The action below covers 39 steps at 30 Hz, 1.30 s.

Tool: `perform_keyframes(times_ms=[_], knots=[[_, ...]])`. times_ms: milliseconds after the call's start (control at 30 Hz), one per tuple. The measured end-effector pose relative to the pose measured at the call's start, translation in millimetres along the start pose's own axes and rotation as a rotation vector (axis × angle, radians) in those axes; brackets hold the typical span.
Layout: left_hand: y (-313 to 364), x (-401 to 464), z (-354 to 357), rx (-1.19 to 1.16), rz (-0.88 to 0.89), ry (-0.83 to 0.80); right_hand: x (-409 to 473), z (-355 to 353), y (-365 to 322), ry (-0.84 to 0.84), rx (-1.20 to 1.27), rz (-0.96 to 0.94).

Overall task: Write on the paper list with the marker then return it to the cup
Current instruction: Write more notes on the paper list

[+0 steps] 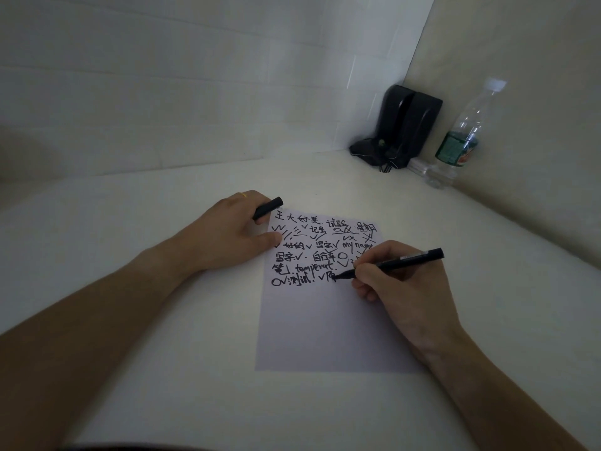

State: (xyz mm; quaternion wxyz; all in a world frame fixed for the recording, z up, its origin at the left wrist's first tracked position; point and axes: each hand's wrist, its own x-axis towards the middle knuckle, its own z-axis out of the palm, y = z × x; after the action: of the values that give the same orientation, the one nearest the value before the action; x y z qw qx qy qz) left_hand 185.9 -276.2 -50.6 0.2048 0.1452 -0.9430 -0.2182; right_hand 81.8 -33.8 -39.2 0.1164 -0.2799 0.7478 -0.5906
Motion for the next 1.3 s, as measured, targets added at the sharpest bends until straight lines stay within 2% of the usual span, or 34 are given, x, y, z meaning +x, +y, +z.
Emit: perform_keyframes(times_ms=[400, 533, 900, 1200, 1300], knots=[[-1.1, -0.3, -0.9, 0.005, 0.013, -0.012, 0.3, -1.5, 0.8, 0.1, -0.001, 0.005], [-2.0, -0.3, -0.8, 0.008, 0.013, -0.014, -0.3, -0.8, 0.7, 0.068, -0.022, 0.01], [-1.0, -0.6, -0.8, 0.004, 0.011, -0.015, 1.5, -1.4, 3.3, 0.135, -0.03, 0.028], [-0.5, -0.6, -1.5, 0.007, 0.017, -0.015, 0.0, -1.8, 1.7, 0.098, -0.037, 0.02], [0.0, -0.7, -1.9, 0.009, 0.011, -0.016, 0.9, -2.4, 2.3, 0.132, -0.039, 0.022]])
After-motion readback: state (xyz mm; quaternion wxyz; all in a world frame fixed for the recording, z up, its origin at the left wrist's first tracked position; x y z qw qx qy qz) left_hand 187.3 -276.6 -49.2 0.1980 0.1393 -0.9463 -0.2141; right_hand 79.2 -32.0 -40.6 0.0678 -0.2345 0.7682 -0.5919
